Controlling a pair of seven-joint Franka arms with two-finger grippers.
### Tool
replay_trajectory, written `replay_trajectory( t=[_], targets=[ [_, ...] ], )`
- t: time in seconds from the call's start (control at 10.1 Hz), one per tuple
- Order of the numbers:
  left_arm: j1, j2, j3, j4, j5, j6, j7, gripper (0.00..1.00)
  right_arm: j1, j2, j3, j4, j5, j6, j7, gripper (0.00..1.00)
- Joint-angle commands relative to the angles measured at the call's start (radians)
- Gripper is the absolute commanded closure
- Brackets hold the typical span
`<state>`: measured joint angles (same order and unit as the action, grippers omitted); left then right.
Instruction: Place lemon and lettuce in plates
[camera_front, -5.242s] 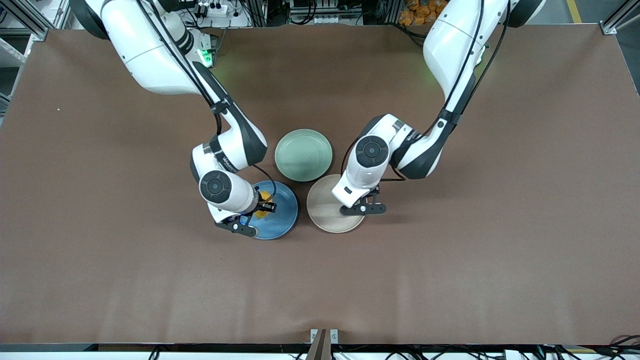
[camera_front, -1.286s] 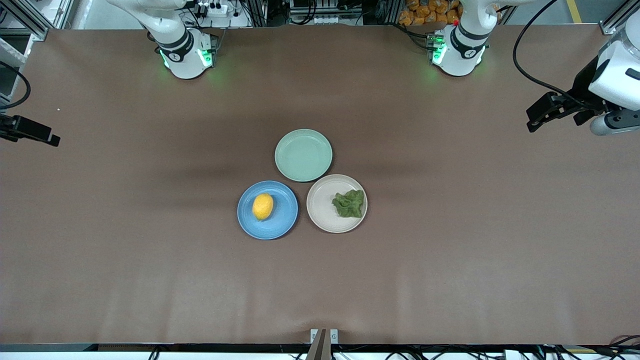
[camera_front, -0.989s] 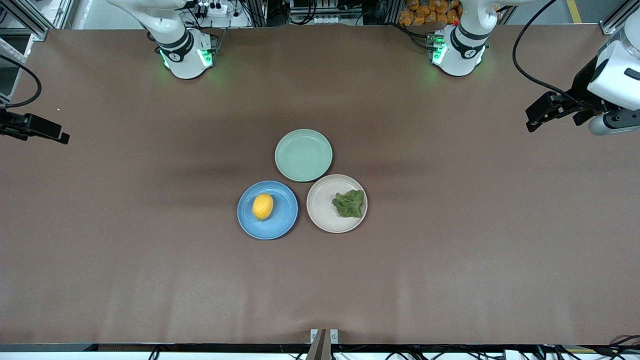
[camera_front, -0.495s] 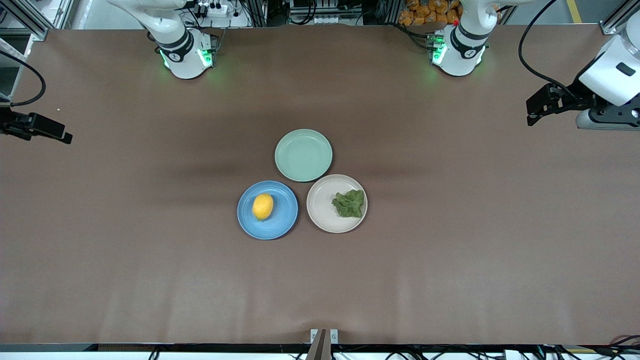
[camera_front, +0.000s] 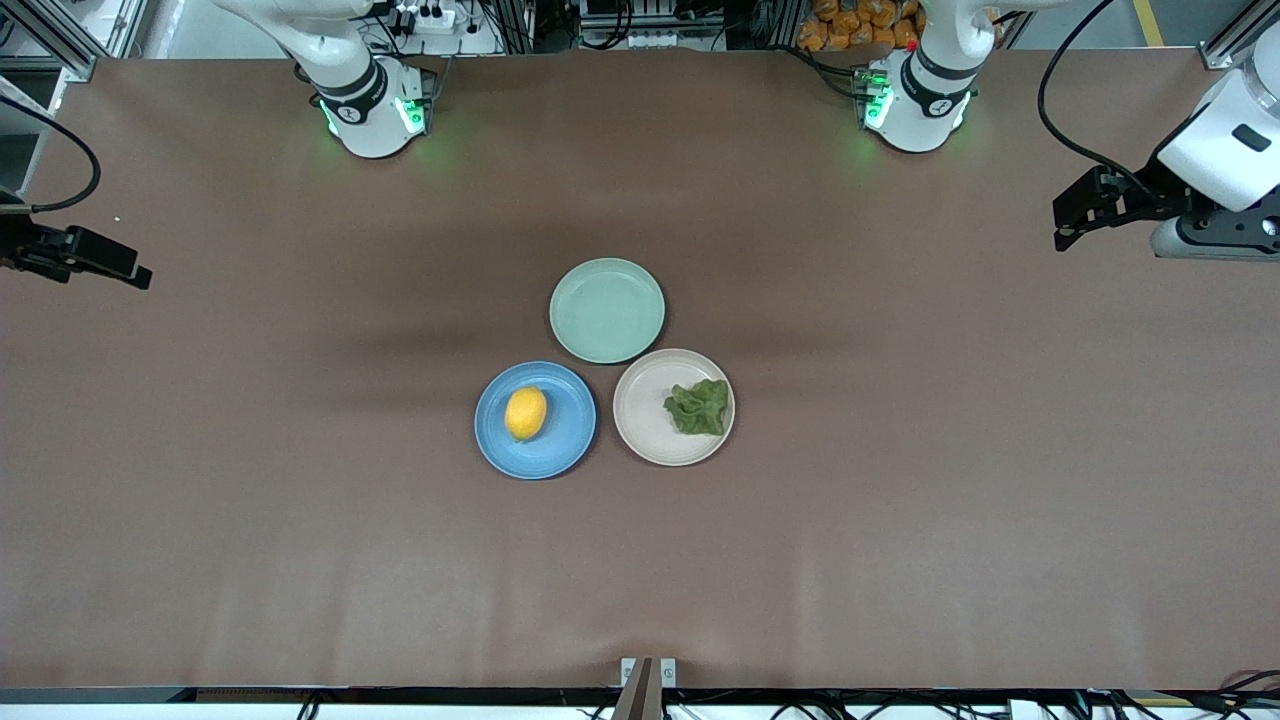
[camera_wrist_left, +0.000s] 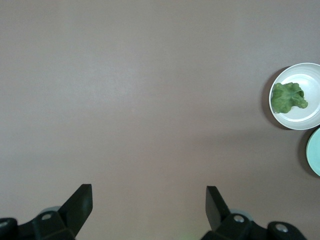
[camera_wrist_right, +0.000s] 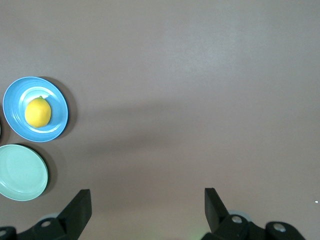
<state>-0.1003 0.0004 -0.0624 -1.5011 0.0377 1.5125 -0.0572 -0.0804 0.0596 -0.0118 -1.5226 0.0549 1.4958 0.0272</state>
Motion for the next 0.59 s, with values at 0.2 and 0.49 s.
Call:
replay_trajectory(
  t=[0.2,0.49],
  targets=[
    [0.008,-0.019,0.001,-0.005,-0.035,-0.012,0.034,0.0,0.011,-0.032,0.0,-0.036,-0.001,0.017,0.011,0.0],
    [0.022,-0.017,0.001,-0.005,-0.085,-0.012,0.033,0.0,0.011,-0.032,-0.001,-0.036,-0.006,0.017,0.004,0.0]
  ],
)
